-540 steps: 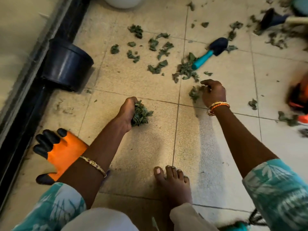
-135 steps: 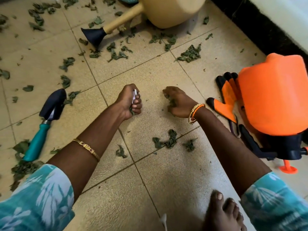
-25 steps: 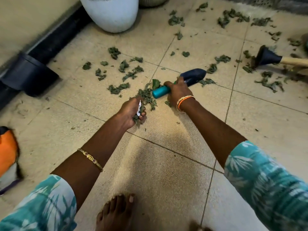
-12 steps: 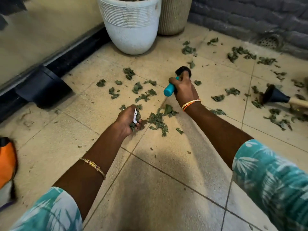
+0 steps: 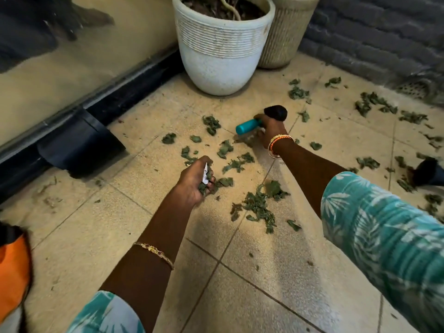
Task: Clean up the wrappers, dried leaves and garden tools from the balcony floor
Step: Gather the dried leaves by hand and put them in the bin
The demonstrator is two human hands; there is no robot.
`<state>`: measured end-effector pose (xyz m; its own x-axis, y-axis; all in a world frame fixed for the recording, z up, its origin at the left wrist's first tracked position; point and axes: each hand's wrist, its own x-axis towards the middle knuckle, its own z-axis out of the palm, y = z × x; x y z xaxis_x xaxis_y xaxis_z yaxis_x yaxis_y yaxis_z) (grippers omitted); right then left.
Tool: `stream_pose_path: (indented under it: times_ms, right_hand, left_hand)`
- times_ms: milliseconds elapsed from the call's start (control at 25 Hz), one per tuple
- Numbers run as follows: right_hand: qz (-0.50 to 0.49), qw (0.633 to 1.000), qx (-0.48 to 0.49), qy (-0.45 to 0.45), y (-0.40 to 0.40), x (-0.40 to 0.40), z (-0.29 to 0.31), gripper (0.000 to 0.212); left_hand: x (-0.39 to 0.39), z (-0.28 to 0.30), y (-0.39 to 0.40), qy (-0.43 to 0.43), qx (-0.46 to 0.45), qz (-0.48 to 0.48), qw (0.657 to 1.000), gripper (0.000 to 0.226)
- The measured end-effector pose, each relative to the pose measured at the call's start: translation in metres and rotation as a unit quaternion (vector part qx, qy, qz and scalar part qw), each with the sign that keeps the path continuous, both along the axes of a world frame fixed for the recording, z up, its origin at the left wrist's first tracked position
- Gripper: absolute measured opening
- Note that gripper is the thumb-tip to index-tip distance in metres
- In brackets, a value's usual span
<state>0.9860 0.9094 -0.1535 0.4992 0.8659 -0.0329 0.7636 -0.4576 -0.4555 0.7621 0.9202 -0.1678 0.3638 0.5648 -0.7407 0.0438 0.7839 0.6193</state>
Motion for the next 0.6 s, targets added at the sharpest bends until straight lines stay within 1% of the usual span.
stream_pose_path:
  times_ms: [80, 160, 200, 320, 400, 480, 560, 600]
  right_hand:
    - [0.004, 0.999, -0.02, 0.049, 0.003, -0.004, 0.007, 0.063]
    - [0.019, 0.997, -0.029, 0.068, 0.001, -0.007, 0.01, 0.073]
    - [0.016, 0.997, -0.026, 0.068, -0.002, -0.008, 0.008, 0.073]
    - [0.02, 0.997, -0.04, 0.056, -0.009, -0.012, -0.012, 0.064]
    - [0.06, 0.994, -0.088, 0.035, -0.01, -0.016, -0.026, 0.062]
    - [0.118, 0.986, -0.117, -0.012, -0.006, -0.025, -0.032, 0.058]
    - [0.156, 0.982, -0.1, -0.037, -0.004, -0.035, -0.034, 0.049]
    - [0.162, 0.982, -0.087, -0.039, -0.005, -0.039, -0.035, 0.044]
  left_hand:
    - [0.002, -0.002, 0.003, -0.001, 0.0, 0.008, 1.0, 0.027]
    - [0.006, -0.002, 0.006, -0.004, 0.01, 0.014, 1.0, 0.029]
    - [0.008, -0.002, 0.007, -0.003, 0.016, 0.012, 1.0, 0.03]
    - [0.006, -0.001, 0.005, -0.003, 0.029, -0.012, 1.0, 0.032]
    - [0.002, 0.001, 0.001, -0.004, 0.032, -0.016, 0.999, 0.033]
    - [-0.006, 0.007, 0.0, -0.021, 0.024, 0.002, 0.999, 0.033]
    - [-0.017, 0.01, -0.002, -0.042, 0.013, 0.009, 0.999, 0.033]
    - [-0.023, 0.011, -0.004, -0.04, 0.013, -0.001, 0.999, 0.034]
